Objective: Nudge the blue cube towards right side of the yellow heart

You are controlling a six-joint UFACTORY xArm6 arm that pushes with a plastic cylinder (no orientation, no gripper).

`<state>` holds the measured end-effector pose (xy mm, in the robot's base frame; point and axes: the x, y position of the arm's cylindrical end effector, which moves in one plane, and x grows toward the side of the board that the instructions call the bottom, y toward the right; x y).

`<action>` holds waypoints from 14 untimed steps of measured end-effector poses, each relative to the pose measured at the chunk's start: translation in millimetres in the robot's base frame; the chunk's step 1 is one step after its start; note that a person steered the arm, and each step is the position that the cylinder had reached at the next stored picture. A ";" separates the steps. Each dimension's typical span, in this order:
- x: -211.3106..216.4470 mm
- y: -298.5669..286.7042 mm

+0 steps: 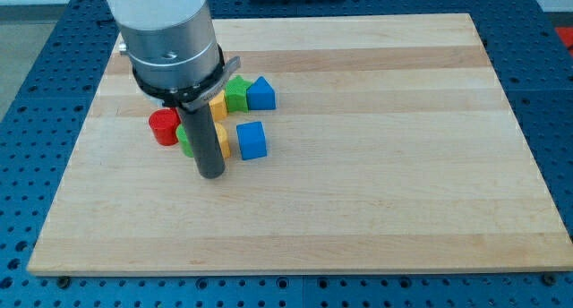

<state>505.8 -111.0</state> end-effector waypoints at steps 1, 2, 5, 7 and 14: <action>17.6 17.1; 20.0 34.9; 33.0 57.2; 98.5 82.6; -14.4 162.3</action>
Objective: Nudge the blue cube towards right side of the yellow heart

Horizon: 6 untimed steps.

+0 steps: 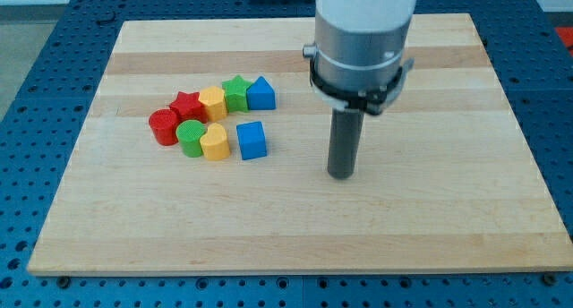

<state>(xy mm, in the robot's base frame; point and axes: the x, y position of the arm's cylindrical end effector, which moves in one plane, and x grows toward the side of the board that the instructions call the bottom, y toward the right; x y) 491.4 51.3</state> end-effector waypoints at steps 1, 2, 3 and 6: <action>-32.0 0.0; -49.3 0.0; -72.5 -10.2; -62.7 -47.0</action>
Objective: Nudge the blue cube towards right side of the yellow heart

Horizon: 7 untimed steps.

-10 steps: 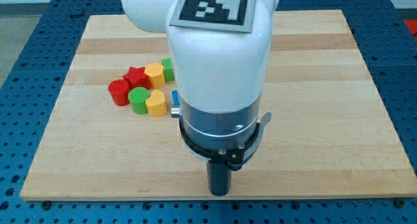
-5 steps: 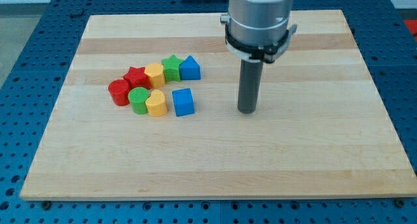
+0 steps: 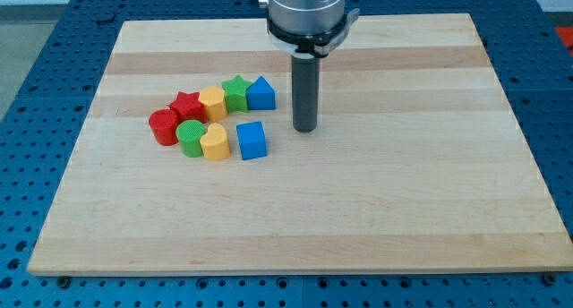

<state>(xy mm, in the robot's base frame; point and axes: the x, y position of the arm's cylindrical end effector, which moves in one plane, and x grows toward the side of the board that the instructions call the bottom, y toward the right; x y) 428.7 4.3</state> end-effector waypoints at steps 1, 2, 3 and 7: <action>0.0 -18.9; 1.5 -35.2; 2.3 -40.4; 11.8 -60.5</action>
